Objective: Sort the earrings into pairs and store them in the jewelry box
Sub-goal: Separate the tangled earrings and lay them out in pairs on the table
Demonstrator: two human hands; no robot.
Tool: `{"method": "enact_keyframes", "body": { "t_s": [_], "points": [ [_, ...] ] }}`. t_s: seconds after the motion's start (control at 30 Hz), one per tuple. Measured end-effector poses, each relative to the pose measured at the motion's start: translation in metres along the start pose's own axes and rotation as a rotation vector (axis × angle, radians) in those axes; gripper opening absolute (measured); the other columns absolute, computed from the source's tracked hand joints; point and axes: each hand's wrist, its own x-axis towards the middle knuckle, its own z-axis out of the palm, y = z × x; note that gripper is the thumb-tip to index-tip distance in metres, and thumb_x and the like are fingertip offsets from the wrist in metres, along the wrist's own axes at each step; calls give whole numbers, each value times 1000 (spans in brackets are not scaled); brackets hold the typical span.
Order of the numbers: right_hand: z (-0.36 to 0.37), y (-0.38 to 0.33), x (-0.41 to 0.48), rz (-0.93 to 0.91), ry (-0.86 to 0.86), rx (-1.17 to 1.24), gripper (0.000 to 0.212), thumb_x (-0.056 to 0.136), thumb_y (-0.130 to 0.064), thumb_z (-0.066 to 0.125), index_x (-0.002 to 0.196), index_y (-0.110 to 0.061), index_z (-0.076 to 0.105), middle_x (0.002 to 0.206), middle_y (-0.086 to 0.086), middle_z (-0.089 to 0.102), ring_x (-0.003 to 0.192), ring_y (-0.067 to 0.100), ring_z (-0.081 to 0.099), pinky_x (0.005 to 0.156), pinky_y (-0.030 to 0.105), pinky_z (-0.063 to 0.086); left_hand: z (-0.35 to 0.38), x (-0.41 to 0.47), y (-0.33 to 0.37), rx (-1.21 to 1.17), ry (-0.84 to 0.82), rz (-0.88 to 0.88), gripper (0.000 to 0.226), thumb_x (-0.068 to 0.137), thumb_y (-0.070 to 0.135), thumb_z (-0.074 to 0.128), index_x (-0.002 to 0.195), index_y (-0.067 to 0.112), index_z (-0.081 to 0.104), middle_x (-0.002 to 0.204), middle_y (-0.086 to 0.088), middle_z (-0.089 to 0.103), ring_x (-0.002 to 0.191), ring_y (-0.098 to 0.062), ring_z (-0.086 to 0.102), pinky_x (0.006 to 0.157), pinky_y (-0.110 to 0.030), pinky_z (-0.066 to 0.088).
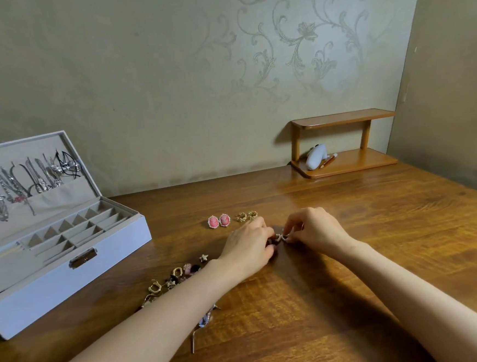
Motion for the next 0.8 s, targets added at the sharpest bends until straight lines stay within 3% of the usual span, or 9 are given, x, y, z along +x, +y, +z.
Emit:
{"method": "enact_keyframes", "body": {
  "t_s": [0.1, 0.27, 0.5, 0.67, 0.8],
  "points": [
    [9, 8, 6, -39, 87, -26, 17, 88, -19, 60, 98, -24, 73, 97, -3, 60, 86, 11, 54, 71, 22, 43, 4, 8, -4, 41, -22, -31, 33, 94, 29, 48, 122, 13, 57, 111, -2, 44, 110, -20, 44, 85, -34, 40],
    [17, 24, 22, -144, 80, -91, 28, 94, -23, 53, 118, -27, 66, 111, -1, 56, 105, 19, 48, 85, 29, 44, 7, 25, -12, 80, -34, -100, 38, 96, 32, 44, 130, 17, 51, 113, -7, 41, 111, -25, 42, 89, -37, 41],
    [17, 35, 41, -251, 47, -188, 35, 96, -17, 45, 126, -28, 59, 130, -9, 58, 104, 18, 47, 87, 31, 43, 9, 38, -19, 161, 4, -91, 36, 95, 35, 45, 125, 17, 51, 118, -8, 42, 113, -24, 41, 91, -36, 38],
    [12, 35, 44, -277, -2, -127, 38, 96, -10, 43, 126, -27, 59, 130, -6, 59, 110, 19, 49, 91, 31, 42, 8, 46, -26, 165, 20, -66, 39, 92, 37, 48, 126, 20, 49, 117, -6, 44, 113, -23, 40, 93, -34, 36],
    [15, 33, 47, -202, 93, -18, 26, 93, -16, 53, 115, -18, 67, 118, 0, 63, 111, 18, 53, 94, 28, 43, 9, 54, -27, 112, 166, -100, 31, 89, 36, 56, 113, 17, 55, 111, -2, 45, 107, -19, 42, 90, -29, 37]
  ]
}}
